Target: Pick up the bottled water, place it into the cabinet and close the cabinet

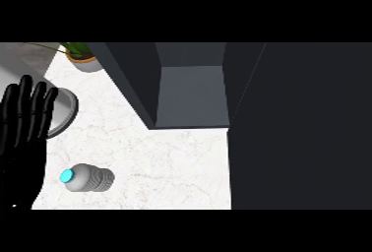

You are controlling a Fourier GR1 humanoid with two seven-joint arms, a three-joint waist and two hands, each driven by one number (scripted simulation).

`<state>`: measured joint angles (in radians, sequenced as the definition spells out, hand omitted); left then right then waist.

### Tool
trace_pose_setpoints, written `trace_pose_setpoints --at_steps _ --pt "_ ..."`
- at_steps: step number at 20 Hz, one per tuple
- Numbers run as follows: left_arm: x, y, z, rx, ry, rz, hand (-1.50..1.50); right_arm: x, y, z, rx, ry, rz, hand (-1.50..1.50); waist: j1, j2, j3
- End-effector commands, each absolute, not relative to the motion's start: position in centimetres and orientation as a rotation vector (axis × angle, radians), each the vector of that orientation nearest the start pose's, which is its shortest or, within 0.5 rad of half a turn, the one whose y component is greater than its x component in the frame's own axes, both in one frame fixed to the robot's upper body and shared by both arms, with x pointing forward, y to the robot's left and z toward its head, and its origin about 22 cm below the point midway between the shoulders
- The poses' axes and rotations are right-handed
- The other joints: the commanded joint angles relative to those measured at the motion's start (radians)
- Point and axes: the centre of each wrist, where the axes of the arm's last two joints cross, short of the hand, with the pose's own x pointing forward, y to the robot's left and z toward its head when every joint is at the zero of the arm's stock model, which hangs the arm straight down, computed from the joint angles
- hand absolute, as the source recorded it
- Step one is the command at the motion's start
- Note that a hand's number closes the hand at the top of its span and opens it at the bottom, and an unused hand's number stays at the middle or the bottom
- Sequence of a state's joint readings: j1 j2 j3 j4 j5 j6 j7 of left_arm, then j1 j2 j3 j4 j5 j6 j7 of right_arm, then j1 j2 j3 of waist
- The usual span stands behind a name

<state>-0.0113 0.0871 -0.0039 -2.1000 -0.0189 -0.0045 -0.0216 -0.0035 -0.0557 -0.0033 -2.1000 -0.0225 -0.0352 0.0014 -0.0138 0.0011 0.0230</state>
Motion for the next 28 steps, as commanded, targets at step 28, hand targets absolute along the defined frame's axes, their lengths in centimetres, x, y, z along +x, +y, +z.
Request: trace_pose_setpoints --at_steps 28 --pt "9.7 29.8 10.0 -0.012 -1.774 0.062 -1.5 7.1 -22.2 15.6 0.172 -1.837 0.061 -1.5 0.006 -0.004 -0.023"
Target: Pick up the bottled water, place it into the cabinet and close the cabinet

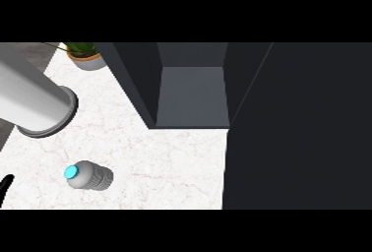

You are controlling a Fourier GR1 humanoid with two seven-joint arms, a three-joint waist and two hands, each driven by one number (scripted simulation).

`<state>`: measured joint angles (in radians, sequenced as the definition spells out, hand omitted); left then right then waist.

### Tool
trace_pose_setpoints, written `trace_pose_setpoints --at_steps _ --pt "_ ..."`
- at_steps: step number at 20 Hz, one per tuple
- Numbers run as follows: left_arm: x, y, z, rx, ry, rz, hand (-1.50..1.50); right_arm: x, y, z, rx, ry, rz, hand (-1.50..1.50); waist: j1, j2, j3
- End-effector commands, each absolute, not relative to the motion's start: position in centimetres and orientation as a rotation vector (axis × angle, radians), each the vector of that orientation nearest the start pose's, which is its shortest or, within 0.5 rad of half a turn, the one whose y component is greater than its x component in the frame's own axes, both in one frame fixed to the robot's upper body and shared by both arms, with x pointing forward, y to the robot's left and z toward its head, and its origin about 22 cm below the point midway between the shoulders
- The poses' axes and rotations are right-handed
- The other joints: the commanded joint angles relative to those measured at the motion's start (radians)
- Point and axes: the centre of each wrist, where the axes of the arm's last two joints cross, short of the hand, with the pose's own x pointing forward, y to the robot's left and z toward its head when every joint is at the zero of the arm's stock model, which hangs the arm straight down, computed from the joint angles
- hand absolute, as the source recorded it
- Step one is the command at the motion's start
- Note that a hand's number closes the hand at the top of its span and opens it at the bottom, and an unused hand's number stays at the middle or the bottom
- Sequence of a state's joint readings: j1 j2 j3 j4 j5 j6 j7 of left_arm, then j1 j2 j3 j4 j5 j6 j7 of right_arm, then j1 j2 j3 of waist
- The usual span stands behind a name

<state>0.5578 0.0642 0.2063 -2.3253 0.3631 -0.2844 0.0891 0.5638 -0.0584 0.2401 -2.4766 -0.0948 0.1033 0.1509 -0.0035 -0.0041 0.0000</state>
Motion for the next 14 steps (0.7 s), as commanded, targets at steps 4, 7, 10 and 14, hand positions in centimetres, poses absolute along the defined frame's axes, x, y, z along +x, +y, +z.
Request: trace_pose_setpoints --at_steps 4,7,10,14 --pt "10.2 30.8 6.7 0.037 -1.754 0.118 -1.5 7.5 -23.0 14.5 0.167 -1.844 0.043 -1.5 -0.003 0.002 0.0" --pt "11.2 30.0 5.4 0.074 -1.748 0.11 -1.5 6.3 -22.9 14.8 0.163 -1.831 0.054 -1.5 -0.01 0.001 0.0" --pt "11.7 31.5 3.4 0.129 -1.734 0.12 -1.5 5.8 -22.4 15.0 0.143 -1.83 0.047 -1.5 -0.011 0.001 -0.001" --pt "13.2 31.8 0.2 0.085 -1.692 0.097 -1.5 6.2 -22.6 14.9 0.136 -1.859 0.063 -1.5 -0.009 0.003 -0.001"
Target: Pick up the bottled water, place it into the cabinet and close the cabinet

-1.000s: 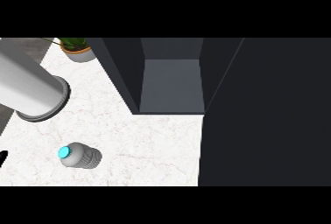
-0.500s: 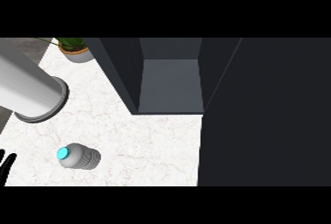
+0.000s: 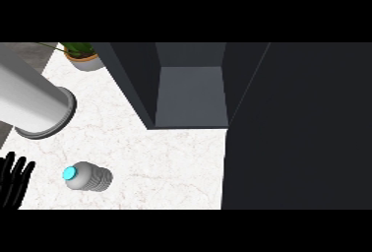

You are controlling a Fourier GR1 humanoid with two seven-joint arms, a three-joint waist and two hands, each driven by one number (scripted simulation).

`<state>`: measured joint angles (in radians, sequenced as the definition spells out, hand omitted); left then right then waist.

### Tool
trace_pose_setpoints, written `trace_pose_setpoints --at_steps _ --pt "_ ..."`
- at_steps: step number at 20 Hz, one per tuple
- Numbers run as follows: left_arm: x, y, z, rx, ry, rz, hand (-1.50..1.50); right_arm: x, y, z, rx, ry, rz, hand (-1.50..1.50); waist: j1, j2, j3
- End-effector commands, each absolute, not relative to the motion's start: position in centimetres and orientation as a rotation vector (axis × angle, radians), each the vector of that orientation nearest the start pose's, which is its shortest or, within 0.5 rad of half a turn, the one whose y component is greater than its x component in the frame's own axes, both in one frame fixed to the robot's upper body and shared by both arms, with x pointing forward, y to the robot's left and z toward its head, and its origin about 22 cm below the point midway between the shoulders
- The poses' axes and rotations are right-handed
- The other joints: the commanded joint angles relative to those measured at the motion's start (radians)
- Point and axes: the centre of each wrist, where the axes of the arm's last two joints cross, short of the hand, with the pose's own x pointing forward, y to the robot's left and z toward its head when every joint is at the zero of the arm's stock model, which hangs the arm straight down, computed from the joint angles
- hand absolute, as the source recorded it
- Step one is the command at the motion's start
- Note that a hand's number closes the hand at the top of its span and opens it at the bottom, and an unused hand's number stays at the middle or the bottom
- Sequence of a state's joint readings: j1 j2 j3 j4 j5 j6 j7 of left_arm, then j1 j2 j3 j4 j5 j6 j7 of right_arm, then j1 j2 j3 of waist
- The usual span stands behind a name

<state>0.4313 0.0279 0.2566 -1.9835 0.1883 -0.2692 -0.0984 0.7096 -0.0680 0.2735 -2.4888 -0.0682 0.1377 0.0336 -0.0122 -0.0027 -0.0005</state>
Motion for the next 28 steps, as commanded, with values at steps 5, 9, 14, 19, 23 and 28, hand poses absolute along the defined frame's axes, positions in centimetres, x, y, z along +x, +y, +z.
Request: trace_pose_setpoints --at_steps 5,9,14,19,23,28 --pt "14.8 32.0 -2.9 0.11 -1.679 0.133 -1.5 4.9 -23.2 14.6 0.159 -1.85 0.06 -1.5 -0.007 0.0 0.0" --pt "15.3 32.6 -5.9 0.113 -1.67 0.162 -1.5 4.0 -22.5 14.6 0.148 -1.832 0.077 -1.5 -0.012 -0.001 -0.001" --pt "16.7 33.9 -8.3 0.125 -1.647 0.203 -1.5 3.5 -22.6 13.9 0.15 -1.838 0.077 -1.5 -0.011 -0.001 -0.001" --pt "15.7 32.7 -12.5 0.146 -1.634 0.191 -1.5 3.2 -23.6 14.4 0.182 -1.842 0.078 -1.5 -0.011 0.0 -0.001" --pt "15.5 33.9 -14.4 0.026 -1.642 0.24 -1.5 3.1 -23.1 14.7 0.167 -1.849 0.092 -1.5 -0.009 0.002 -0.002" --pt "16.7 33.0 -16.4 -0.075 -1.611 0.223 -1.5 2.9 -23.4 12.7 0.153 -1.823 0.066 -1.5 -0.018 0.002 -0.002"
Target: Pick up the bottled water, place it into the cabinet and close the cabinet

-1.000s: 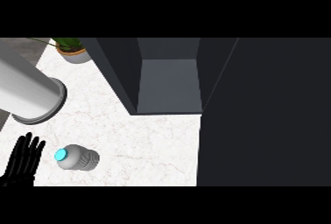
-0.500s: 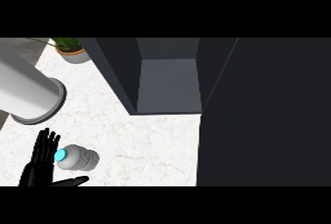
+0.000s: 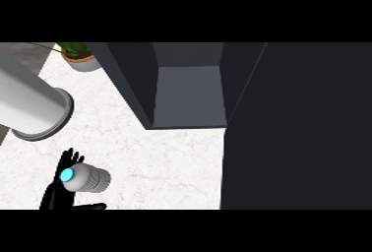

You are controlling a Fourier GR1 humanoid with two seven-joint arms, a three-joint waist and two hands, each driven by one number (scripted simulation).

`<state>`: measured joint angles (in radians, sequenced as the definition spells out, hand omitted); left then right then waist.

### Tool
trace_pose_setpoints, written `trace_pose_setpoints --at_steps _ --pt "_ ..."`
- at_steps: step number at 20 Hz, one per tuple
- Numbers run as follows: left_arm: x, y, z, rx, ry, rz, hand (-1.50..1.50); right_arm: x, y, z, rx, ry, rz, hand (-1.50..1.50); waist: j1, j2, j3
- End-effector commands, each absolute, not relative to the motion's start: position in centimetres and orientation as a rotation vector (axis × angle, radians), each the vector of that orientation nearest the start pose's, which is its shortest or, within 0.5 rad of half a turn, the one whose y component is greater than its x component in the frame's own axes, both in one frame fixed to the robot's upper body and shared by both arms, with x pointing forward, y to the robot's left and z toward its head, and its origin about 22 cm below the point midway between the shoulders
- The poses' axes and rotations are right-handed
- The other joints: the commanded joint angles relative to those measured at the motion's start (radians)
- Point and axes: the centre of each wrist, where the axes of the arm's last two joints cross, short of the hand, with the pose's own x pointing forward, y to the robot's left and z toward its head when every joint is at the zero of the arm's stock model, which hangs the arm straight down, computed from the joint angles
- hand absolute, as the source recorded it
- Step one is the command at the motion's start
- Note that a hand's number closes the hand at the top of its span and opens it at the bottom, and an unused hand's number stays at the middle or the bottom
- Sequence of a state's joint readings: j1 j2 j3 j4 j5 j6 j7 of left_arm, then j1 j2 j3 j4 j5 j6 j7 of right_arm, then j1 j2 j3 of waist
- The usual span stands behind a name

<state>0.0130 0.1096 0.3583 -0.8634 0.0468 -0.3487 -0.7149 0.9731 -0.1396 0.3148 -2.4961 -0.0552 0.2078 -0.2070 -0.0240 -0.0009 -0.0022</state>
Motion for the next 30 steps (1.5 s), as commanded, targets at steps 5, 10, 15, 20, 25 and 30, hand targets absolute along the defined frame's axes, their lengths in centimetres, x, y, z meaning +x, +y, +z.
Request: trace_pose_setpoints --at_steps 5,10,15,20,25,30 --pt "19.1 30.9 -16.6 -0.122 -1.631 0.281 -1.5 2.8 -22.9 13.0 0.156 -1.813 0.064 -1.5 0.004 0.0 0.001" --pt "17.4 30.5 -17.8 -0.127 -1.645 0.357 1.5 2.7 -23.0 13.4 0.179 -1.833 0.083 -1.5 0.004 0.0 0.0" --pt "19.8 30.8 -16.9 -0.17 -1.66 0.415 1.5 2.5 -22.7 13.0 0.168 -1.826 0.075 -1.5 -0.002 0.002 -0.001" --pt "19.2 29.8 -17.5 -0.186 -1.66 0.36 1.5 2.9 -22.9 12.0 0.161 -1.83 0.058 -1.5 -0.001 0.001 0.0" --pt "22.0 25.4 -16.9 -0.213 -1.659 0.351 1.5 2.8 -23.4 12.8 0.174 -1.823 0.094 -1.5 -0.006 0.002 0.0" --pt "22.1 24.3 -16.8 -0.236 -1.716 0.312 1.5 3.3 -22.8 12.5 0.174 -1.809 0.078 -1.5 0.011 0.001 0.001"
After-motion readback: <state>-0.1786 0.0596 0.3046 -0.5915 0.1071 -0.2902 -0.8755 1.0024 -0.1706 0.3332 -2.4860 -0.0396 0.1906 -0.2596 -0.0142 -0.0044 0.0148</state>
